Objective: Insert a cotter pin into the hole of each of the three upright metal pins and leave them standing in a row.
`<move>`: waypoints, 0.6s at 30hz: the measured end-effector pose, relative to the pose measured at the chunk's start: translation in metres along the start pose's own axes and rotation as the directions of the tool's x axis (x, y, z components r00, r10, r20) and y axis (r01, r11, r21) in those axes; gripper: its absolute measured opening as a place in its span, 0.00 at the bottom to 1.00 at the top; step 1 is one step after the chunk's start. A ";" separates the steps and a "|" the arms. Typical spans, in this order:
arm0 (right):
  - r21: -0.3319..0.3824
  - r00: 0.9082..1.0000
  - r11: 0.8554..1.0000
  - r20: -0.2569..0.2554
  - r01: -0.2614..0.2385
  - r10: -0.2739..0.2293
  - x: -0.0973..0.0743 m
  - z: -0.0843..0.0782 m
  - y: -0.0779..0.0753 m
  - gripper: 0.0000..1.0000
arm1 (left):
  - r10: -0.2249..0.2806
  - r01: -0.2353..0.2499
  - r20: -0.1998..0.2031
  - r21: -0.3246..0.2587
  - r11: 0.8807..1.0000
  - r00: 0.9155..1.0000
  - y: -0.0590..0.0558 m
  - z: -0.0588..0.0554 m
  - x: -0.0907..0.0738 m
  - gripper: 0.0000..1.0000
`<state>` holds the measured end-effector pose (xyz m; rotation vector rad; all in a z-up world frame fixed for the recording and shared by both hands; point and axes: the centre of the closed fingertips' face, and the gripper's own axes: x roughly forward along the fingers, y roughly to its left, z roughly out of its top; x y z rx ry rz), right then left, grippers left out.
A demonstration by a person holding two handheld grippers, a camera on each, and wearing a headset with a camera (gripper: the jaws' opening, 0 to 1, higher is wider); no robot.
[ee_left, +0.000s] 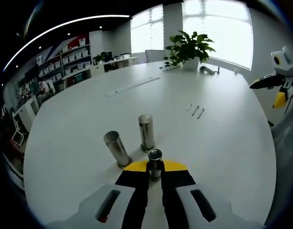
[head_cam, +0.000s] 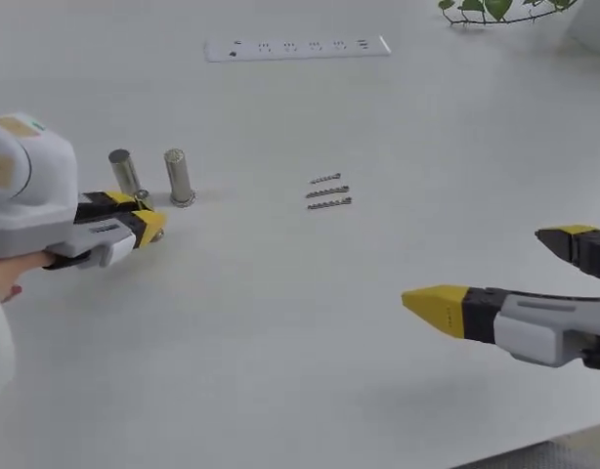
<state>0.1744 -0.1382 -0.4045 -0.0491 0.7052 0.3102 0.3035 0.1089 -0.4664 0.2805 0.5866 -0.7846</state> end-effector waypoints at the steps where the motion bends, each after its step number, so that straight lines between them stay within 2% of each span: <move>1: 0.000 1.000 1.000 0.004 0.001 -0.001 -0.001 0.001 0.000 0.94 | 0.002 -0.002 0.000 0.006 1.000 1.000 0.000 0.000 -0.001 0.05; 8: 0.006 1.000 1.000 0.024 0.004 -0.004 -0.005 0.005 0.000 0.94 | -0.012 0.012 0.031 -0.002 1.000 0.999 -0.010 0.011 -0.012 0.05; 10: 0.007 1.000 1.000 0.030 0.004 -0.004 -0.006 0.006 0.001 0.94 | -0.039 0.045 0.074 -0.074 0.996 0.996 -0.018 0.019 -0.013 0.05; 14: 0.008 0.999 1.000 0.040 0.001 -0.001 -0.008 0.008 0.002 0.94 | -0.035 0.038 0.074 -0.042 0.998 0.997 -0.023 0.023 -0.016 0.05; 16: 0.008 0.999 1.000 0.045 0.001 -0.001 -0.009 0.009 0.002 0.94 | -0.045 0.049 0.082 -0.041 0.998 0.996 -0.031 0.025 -0.017 0.05; 18: 0.010 0.999 1.000 0.050 0.002 -0.002 -0.011 0.009 0.001 0.94 | -0.054 0.055 0.073 -0.010 0.998 0.996 -0.038 0.025 -0.016 0.05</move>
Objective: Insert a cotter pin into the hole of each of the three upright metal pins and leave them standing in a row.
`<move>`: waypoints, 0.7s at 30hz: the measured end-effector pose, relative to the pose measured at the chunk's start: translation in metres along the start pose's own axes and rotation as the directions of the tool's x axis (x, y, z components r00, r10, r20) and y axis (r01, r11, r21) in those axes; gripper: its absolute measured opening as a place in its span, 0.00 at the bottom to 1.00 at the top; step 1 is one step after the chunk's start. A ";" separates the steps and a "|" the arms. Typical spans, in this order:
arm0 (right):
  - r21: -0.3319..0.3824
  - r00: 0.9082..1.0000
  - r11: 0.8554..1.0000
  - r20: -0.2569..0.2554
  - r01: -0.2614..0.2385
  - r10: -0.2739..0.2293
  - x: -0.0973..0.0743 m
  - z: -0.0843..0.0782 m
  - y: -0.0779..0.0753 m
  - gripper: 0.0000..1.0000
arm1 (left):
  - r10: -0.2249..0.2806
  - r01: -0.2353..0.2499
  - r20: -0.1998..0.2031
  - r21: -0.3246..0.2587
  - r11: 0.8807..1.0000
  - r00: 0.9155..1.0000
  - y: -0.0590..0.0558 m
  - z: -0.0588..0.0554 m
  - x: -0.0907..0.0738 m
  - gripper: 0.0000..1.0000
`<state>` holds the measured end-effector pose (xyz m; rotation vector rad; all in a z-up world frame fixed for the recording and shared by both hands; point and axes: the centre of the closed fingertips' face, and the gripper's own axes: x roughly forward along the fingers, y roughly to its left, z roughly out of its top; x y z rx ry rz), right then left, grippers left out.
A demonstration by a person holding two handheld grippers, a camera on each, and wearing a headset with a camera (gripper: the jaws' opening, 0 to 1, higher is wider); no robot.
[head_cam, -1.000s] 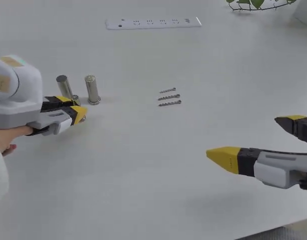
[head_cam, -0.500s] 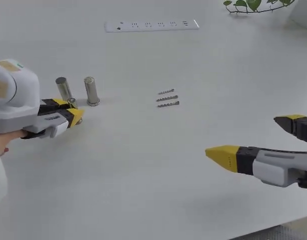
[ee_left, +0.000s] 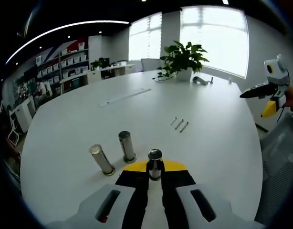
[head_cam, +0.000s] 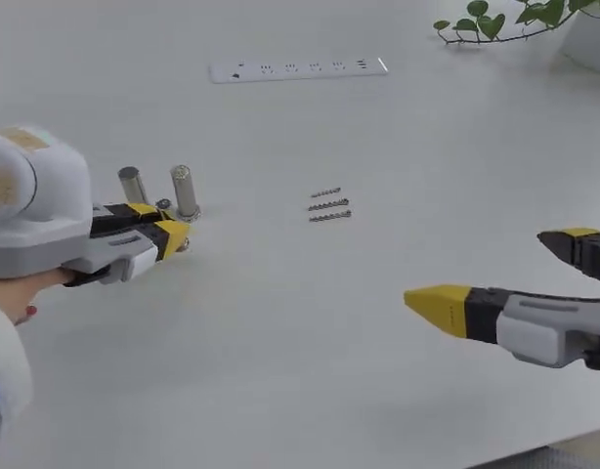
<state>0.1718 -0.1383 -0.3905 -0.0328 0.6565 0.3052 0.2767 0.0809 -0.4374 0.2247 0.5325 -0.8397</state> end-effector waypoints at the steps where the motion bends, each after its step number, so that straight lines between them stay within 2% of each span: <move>1: 0.001 1.000 1.000 0.001 0.000 0.000 -0.001 0.000 -0.001 0.94 | -0.005 0.005 -0.006 0.013 1.000 1.000 -0.003 -0.001 0.001 0.05; 5: 0.015 1.000 1.000 0.018 0.008 -0.009 -0.004 0.002 -0.004 0.94 | -0.032 0.032 -0.010 0.018 0.999 0.999 -0.019 -0.001 0.004 0.05; 7: 0.023 1.000 1.000 0.020 0.016 -0.016 -0.005 0.002 -0.006 0.94 | -0.067 0.068 -0.022 0.053 0.996 0.997 -0.031 -0.002 0.006 0.05; 9: 0.027 1.000 0.999 0.022 0.019 -0.020 -0.006 0.002 -0.008 0.94 | -0.084 0.085 -0.020 0.046 0.995 0.996 -0.040 -0.001 0.009 0.05; 12: 0.032 0.999 0.999 0.028 0.017 -0.018 -0.007 0.003 -0.008 0.94 | -0.107 0.108 -0.021 0.051 0.993 0.994 -0.051 0.000 0.013 0.05; 16: 0.037 0.999 0.999 0.031 0.015 -0.016 -0.007 0.003 -0.008 0.94 | -0.144 0.144 -0.018 0.029 0.989 0.989 -0.066 0.000 0.018 0.05; 21: 0.034 0.999 0.999 0.031 0.006 -0.007 -0.007 0.002 -0.006 0.94 | -0.168 0.170 -0.039 0.053 0.984 0.985 -0.080 -0.005 0.024 0.05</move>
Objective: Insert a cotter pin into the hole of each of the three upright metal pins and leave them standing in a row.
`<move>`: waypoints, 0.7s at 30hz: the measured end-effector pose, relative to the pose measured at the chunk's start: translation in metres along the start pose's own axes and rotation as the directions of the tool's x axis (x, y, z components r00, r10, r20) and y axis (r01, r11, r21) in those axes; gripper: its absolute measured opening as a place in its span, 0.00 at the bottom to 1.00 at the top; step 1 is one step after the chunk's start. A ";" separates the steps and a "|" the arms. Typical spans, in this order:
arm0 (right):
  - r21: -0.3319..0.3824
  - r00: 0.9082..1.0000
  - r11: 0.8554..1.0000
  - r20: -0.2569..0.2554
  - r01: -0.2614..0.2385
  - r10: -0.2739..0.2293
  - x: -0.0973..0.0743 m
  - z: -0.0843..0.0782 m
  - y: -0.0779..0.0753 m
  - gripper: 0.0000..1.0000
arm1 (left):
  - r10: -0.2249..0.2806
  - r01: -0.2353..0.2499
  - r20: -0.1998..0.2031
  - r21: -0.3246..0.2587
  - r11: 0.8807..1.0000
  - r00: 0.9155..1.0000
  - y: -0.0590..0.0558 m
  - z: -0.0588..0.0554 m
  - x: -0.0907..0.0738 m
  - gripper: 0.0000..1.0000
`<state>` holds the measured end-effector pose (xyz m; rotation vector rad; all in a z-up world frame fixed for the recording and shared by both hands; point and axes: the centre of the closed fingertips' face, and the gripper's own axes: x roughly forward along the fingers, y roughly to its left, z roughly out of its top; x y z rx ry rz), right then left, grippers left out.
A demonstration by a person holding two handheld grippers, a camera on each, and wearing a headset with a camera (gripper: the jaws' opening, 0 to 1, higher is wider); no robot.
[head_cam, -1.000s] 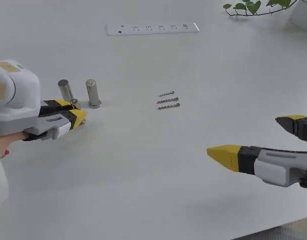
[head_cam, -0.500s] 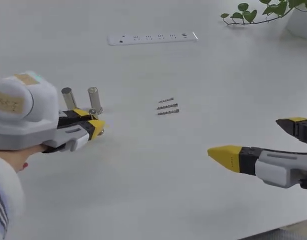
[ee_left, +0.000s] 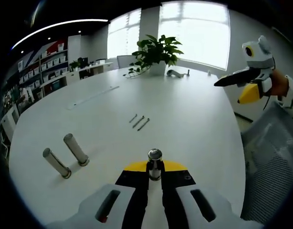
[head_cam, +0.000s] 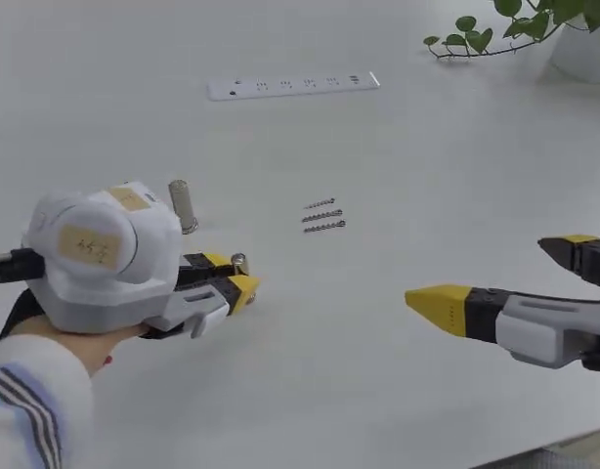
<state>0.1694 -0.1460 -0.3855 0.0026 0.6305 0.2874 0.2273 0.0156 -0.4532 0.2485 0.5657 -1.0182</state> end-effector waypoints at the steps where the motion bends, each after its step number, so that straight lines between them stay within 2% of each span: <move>1: 0.000 1.000 1.000 0.000 -0.001 0.001 0.000 0.000 0.000 0.94 | -0.003 0.003 -0.003 0.005 1.000 1.000 -0.002 -0.001 0.002 0.05; 5: 0.001 1.000 1.000 0.006 -0.006 0.006 0.000 0.001 0.000 0.94 | -0.007 0.007 -0.013 0.022 1.000 1.000 -0.008 -0.002 0.005 0.05; 11: 0.001 1.000 1.000 0.011 -0.012 0.012 -0.002 0.002 -0.001 0.94 | -0.008 0.008 -0.014 0.039 0.999 1.000 -0.011 -0.001 0.008 0.05; 19: -0.001 1.000 1.000 0.014 -0.024 0.024 -0.003 0.003 -0.001 0.94 | -0.014 0.016 -0.036 0.066 0.998 0.999 -0.018 -0.011 0.012 0.05; 21: -0.002 1.000 1.000 0.018 -0.026 0.026 -0.003 0.005 -0.001 0.94 | -0.010 0.012 -0.025 0.067 0.998 1.000 -0.018 -0.010 0.012 0.05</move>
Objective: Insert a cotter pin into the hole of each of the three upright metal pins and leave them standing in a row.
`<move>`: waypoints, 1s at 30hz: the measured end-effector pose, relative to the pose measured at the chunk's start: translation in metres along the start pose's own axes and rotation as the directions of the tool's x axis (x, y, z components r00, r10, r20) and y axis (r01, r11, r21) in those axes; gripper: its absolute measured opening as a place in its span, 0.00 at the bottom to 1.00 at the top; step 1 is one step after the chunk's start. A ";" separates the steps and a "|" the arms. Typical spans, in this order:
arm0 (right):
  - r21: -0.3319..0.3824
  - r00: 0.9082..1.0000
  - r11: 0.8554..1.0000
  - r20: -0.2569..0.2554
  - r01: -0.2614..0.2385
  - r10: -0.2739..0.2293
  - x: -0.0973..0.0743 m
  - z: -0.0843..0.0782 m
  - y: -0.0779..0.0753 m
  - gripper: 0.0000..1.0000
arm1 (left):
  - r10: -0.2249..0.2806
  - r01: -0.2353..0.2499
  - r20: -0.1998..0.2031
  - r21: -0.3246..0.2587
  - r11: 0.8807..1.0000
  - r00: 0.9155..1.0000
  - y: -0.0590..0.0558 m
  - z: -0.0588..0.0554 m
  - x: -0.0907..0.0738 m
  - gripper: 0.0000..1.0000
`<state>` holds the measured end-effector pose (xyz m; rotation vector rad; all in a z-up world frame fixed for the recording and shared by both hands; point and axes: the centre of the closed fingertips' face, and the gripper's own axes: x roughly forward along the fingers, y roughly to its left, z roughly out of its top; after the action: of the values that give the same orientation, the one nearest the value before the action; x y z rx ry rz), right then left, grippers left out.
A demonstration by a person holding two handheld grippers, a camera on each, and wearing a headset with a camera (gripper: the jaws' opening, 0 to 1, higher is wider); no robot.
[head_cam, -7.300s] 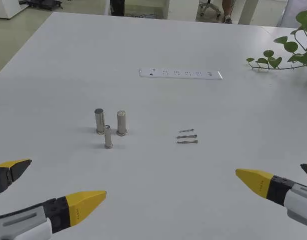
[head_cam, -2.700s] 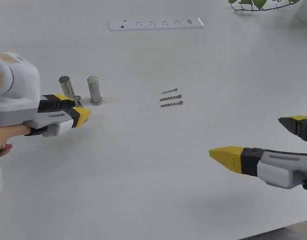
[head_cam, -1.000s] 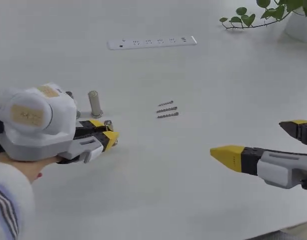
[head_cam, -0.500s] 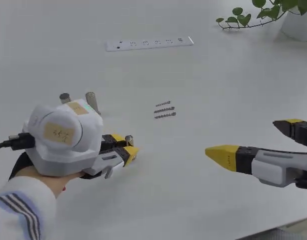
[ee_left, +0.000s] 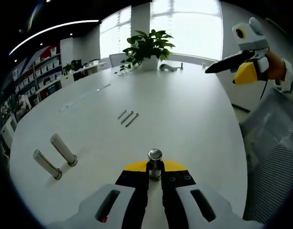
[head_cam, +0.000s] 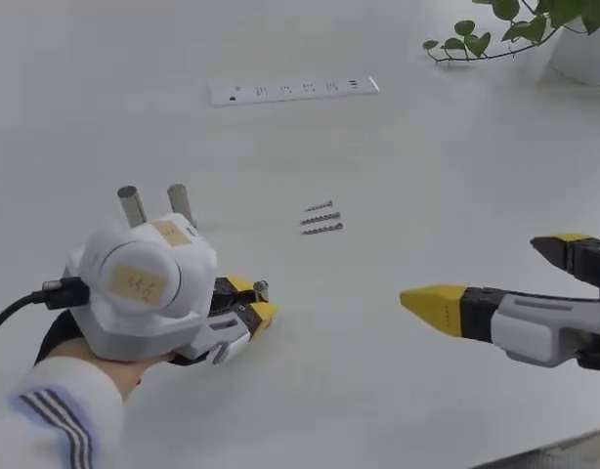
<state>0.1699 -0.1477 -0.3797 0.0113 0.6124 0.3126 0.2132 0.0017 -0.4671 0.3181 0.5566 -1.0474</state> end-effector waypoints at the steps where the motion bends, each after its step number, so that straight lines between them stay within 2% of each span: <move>1: 0.000 1.000 1.000 0.002 -0.001 0.001 0.000 0.001 0.000 0.94 | 0.002 -0.002 0.004 -0.001 1.000 1.000 0.000 0.001 0.001 0.05; 8: -0.005 1.000 1.000 0.011 -0.006 0.006 -0.001 0.005 -0.002 0.94 | 0.003 -0.002 0.039 -0.031 1.000 0.999 -0.002 0.003 0.002 0.06; 11: -0.006 1.000 1.000 0.011 -0.010 0.010 -0.001 0.005 -0.002 0.94 | 0.000 0.002 0.039 -0.036 0.999 0.999 -0.004 0.003 0.002 0.06; 13: -0.010 1.000 1.000 0.012 -0.014 0.014 -0.001 0.006 -0.001 0.94 | 0.002 -0.001 0.029 -0.033 0.999 1.000 -0.005 0.001 0.003 0.10; 15: -0.015 1.000 1.000 0.015 -0.016 0.016 -0.002 0.008 -0.001 0.94 | 0.012 -0.012 0.023 -0.026 1.000 1.000 -0.006 0.001 0.003 0.19; 18: -0.020 1.000 1.000 0.019 -0.022 0.022 -0.003 0.011 0.000 0.94 | 0.026 -0.025 0.031 -0.043 0.999 0.999 -0.004 0.003 -0.001 0.29; 20: -0.027 1.000 0.999 0.017 -0.025 0.025 -0.004 0.012 0.000 0.94 | 0.016 -0.014 0.038 -0.047 0.999 0.999 -0.006 0.005 -0.006 0.33; 21: -0.031 0.999 0.999 0.017 -0.027 0.027 -0.004 0.012 0.000 0.94 | 0.009 -0.007 0.048 -0.049 0.999 0.999 -0.007 0.007 -0.009 0.34; 23: -0.034 0.999 0.999 0.017 -0.032 0.033 -0.005 0.014 0.000 0.94 | -0.003 0.011 0.092 -0.091 0.996 0.996 -0.010 0.015 -0.016 0.36; 24: -0.035 0.999 0.999 0.018 -0.033 0.034 -0.005 0.015 0.000 0.94 | 0.003 0.010 0.117 -0.113 0.994 0.993 -0.009 0.020 -0.022 0.37; 25: -0.038 0.999 0.999 0.020 -0.035 0.036 -0.005 0.016 0.000 0.94 | 0.008 0.006 0.129 -0.110 0.994 0.992 -0.008 0.022 -0.026 0.38; 30: -0.056 0.998 0.997 0.023 -0.052 0.053 -0.006 0.023 0.002 0.93 | 0.027 -0.003 0.190 -0.123 0.992 0.982 -0.003 0.034 -0.052 0.58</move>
<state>0.1775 -0.1456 -0.3567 -0.0215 0.5795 0.3795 0.2003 0.0211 -0.4093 0.1117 0.4426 -1.0119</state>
